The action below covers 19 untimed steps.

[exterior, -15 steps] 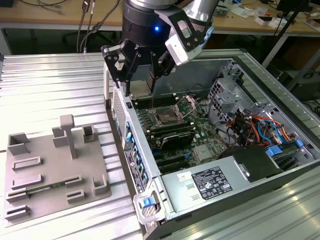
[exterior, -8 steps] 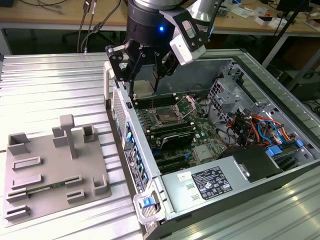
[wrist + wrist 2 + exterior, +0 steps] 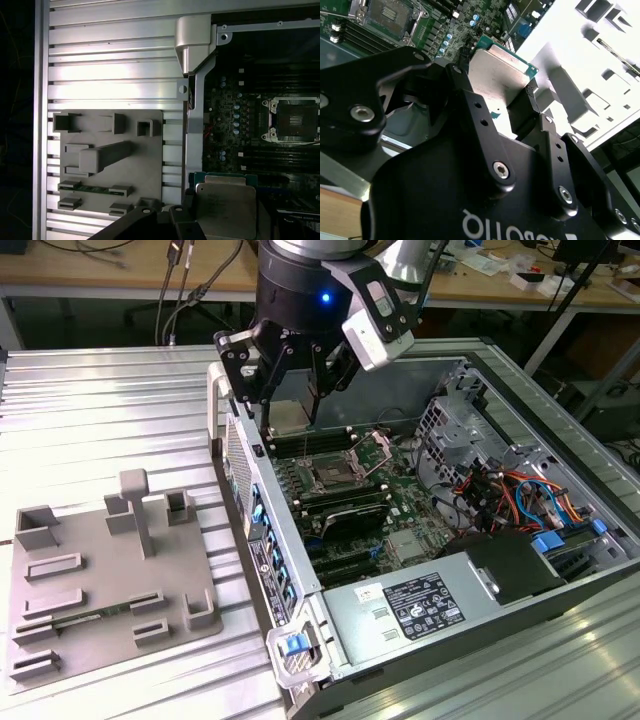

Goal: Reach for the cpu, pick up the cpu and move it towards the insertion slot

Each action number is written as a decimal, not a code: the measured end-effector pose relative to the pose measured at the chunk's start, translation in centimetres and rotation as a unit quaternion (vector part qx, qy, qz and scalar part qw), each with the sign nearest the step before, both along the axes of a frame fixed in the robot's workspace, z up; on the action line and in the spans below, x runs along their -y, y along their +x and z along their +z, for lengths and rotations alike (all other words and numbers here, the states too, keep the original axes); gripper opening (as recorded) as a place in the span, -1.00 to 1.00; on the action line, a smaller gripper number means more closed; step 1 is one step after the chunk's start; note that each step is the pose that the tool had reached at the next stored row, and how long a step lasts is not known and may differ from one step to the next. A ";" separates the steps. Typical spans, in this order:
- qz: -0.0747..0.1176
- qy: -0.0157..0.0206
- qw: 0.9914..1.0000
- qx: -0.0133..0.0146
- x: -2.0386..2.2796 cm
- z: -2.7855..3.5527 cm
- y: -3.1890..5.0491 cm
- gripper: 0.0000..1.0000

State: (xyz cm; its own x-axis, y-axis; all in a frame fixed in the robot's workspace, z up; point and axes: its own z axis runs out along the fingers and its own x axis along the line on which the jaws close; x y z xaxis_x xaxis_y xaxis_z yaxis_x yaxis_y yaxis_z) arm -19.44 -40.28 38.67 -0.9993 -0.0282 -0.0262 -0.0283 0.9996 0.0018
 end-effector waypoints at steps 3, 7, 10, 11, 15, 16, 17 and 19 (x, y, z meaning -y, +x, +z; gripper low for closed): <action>0.000 0.000 1.000 0.000 0.00 0.00 0.15 0.09; 0.000 0.000 1.000 0.000 0.00 -0.02 0.34 0.09; 0.000 0.000 1.000 0.000 0.00 -0.02 0.47 0.09; 0.000 0.000 1.000 0.000 0.00 -0.02 0.49 0.09; 0.000 0.000 1.000 0.000 0.00 -0.03 0.60 0.09; 0.000 0.000 1.000 0.000 0.00 -0.03 0.63 0.09; 0.000 0.000 1.000 0.000 0.00 -0.03 0.66 0.09; 0.000 0.000 1.000 0.000 0.00 -0.03 0.70 0.09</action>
State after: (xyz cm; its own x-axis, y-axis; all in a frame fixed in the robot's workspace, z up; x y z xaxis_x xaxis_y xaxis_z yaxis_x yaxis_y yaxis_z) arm -18.73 -40.28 38.63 -0.9993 -0.0282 -0.0261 -0.0283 0.9996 0.0017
